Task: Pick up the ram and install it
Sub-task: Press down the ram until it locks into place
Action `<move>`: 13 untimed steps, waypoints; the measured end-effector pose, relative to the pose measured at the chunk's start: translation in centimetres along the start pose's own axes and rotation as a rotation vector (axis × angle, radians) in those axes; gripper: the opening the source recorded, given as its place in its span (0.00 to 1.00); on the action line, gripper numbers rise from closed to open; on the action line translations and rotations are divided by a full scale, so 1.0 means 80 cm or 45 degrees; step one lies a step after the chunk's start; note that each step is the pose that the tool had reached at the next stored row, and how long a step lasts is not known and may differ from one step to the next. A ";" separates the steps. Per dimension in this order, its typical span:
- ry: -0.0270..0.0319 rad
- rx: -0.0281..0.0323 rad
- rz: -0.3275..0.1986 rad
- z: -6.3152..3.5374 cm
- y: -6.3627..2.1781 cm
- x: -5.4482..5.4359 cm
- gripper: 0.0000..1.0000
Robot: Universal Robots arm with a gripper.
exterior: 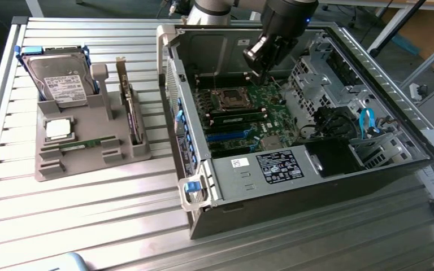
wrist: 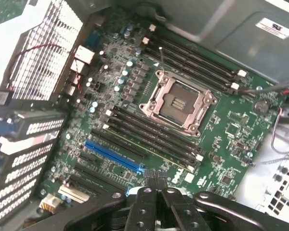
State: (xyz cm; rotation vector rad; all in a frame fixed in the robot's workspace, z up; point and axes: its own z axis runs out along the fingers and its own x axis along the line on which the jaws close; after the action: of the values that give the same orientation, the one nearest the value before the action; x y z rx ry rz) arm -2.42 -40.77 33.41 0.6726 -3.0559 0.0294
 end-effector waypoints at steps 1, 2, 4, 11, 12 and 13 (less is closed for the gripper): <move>0.0003 -0.0002 0.018 0.000 0.000 0.000 0.11; 0.0006 -0.0005 0.033 0.000 0.000 0.000 0.11; 0.0010 -0.0011 0.068 0.000 0.000 0.000 0.11; 0.0030 -0.0032 0.194 0.000 0.000 0.000 0.11; 0.0032 -0.0035 0.210 0.000 0.000 0.000 0.11; 0.0035 -0.0037 0.227 0.000 0.000 0.000 0.11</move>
State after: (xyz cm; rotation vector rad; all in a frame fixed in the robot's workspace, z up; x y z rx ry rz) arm -2.42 -40.77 33.44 0.3972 -3.1022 0.0274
